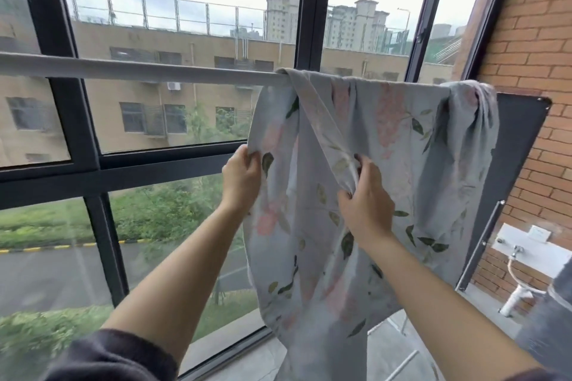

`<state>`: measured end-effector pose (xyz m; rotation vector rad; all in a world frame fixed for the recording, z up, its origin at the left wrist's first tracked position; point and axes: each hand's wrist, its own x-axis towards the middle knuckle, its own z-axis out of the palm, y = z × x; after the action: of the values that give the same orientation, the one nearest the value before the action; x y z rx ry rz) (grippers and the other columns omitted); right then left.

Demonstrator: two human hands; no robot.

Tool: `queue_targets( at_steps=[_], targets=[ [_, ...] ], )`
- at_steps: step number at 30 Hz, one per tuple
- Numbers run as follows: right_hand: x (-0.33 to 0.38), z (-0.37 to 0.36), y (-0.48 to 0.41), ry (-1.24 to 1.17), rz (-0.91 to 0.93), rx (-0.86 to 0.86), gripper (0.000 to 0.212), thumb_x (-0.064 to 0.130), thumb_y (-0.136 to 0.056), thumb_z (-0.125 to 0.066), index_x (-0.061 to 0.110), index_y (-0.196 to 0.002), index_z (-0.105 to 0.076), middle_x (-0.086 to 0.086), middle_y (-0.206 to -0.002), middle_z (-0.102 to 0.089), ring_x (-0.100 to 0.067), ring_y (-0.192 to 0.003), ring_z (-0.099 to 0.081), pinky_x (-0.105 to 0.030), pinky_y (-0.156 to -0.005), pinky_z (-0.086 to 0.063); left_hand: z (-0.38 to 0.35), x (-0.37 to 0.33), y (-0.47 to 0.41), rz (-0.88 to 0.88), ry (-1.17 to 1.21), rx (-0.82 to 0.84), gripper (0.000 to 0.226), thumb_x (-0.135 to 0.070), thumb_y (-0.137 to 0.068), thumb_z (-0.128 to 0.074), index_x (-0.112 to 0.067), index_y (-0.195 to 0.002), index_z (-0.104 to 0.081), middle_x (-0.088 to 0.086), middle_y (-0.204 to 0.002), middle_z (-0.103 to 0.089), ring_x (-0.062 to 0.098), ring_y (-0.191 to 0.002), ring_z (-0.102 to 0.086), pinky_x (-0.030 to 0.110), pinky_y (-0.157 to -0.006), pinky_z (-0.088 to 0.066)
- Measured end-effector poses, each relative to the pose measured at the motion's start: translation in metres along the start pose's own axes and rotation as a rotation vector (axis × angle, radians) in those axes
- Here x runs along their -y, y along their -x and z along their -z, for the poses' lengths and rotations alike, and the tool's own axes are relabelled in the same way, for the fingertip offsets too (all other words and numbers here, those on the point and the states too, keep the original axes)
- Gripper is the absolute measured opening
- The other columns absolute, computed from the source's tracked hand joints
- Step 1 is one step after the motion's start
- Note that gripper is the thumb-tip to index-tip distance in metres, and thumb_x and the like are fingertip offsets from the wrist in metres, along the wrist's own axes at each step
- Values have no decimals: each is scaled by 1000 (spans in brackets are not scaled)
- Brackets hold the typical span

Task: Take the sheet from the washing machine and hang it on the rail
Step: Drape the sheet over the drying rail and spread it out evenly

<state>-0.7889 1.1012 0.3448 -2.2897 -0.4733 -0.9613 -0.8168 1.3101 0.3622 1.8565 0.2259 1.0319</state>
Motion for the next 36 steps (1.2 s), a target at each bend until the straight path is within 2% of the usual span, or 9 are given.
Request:
queue_targets(
  at_steps=[3,9,12,16,23,26,29,33,36],
  targets=[
    [19,14,-25,56,83,-86,48,9,-85,-56,15,-130,-41,-9,-117,-55,-29,-66,-58,-25,-49,-34,18,-13,-28,11,116,-116,25,-17,-94,-43,-9,-70,-47,0,-61,-47,20,-60,-44,37,-62,-37],
    [53,33,-61,144,170,-170,21,23,-95,-47,16,-110,-60,-7,-100,-59,-32,-76,-60,-29,-57,-36,77,-34,-85,-43,292,-232,33,-11,-89,-42,-20,-57,-41,0,-52,-40,14,-49,-35,30,-51,-29],
    [76,39,-75,57,177,-211,27,30,-98,-40,13,-86,-57,-7,-86,-63,-31,-72,-60,-31,-56,-37,96,-40,-103,-98,281,-237,22,-5,-81,-44,-19,-65,-49,-2,-57,-45,11,-52,-40,25,-49,-33],
    [118,56,-101,-55,249,-274,33,34,-100,-37,13,-88,-60,1,-70,-58,-25,-66,-59,-31,-57,-42,127,-49,-126,-246,304,-338,24,-10,-93,-47,-21,-73,-49,-9,-64,-46,-5,-57,-43,11,-56,-36],
    [185,51,-101,-260,413,-45,35,32,-99,-41,26,-65,-46,12,-51,-42,-16,-52,-46,-29,-51,-30,167,-36,-107,-131,379,-430,27,-6,-92,-47,-15,-66,-49,1,-60,-47,2,-53,-49,16,-49,-39],
    [198,33,-77,-284,504,89,25,24,-94,-41,28,-85,-64,14,-67,-61,-20,-69,-59,-31,-62,-42,171,-19,-90,66,102,-466,25,-19,-93,-46,-2,-80,-59,17,-75,-59,30,-75,-57,34,-64,-43],
    [202,22,-64,-279,526,110,42,29,-90,-37,30,-127,-56,8,-108,-70,-21,-93,-66,-36,-80,-51,166,-6,-75,43,-30,-355,37,-30,-98,-40,-10,-69,-51,5,-65,-52,25,-70,-47,33,-62,-32],
    [196,25,-66,-339,514,127,36,27,-95,-43,33,-127,-55,25,-80,-54,-4,-71,-50,-27,-71,-45,158,-2,-57,30,-25,-288,24,-32,-94,-48,-15,-78,-57,6,-77,-61,27,-76,-57,35,-65,-42],
    [188,31,-72,-302,526,54,30,22,-94,-46,31,-117,-62,25,-78,-52,-2,-76,-49,-27,-69,-42,154,-15,-38,6,48,-355,13,-25,-91,-53,-14,-84,-51,6,-81,-57,23,-74,-54,33,-66,-40]
  ],
)
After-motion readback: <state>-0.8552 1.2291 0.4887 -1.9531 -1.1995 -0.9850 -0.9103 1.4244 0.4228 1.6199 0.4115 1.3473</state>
